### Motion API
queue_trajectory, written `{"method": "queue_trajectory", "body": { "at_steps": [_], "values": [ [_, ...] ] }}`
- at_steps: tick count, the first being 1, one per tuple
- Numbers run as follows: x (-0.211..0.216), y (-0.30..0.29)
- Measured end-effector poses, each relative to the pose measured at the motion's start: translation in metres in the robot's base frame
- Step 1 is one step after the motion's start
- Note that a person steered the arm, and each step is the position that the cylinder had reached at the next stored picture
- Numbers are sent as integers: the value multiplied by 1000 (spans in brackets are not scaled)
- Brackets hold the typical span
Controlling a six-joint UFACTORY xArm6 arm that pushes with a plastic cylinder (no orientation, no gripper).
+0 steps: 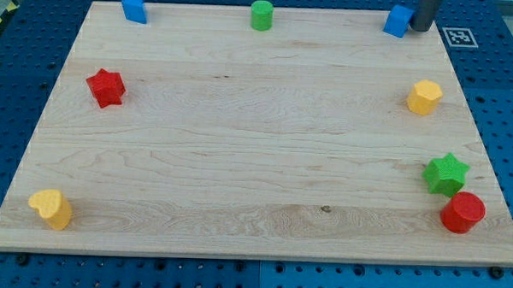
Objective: Push the green circle below the blue cube
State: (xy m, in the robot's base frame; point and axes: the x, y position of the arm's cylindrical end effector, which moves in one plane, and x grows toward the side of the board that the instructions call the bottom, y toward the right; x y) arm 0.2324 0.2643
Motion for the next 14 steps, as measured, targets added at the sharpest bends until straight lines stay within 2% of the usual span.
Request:
{"method": "queue_trajectory", "body": {
  "at_steps": [1,2,6,7,8,9,10,12,14],
  "values": [
    [25,14],
    [70,10],
    [66,-268],
    [19,-319],
    [12,-334],
    [-26,-334],
    [-30,-334],
    [-30,-283],
    [-18,-270]
  ]
}}
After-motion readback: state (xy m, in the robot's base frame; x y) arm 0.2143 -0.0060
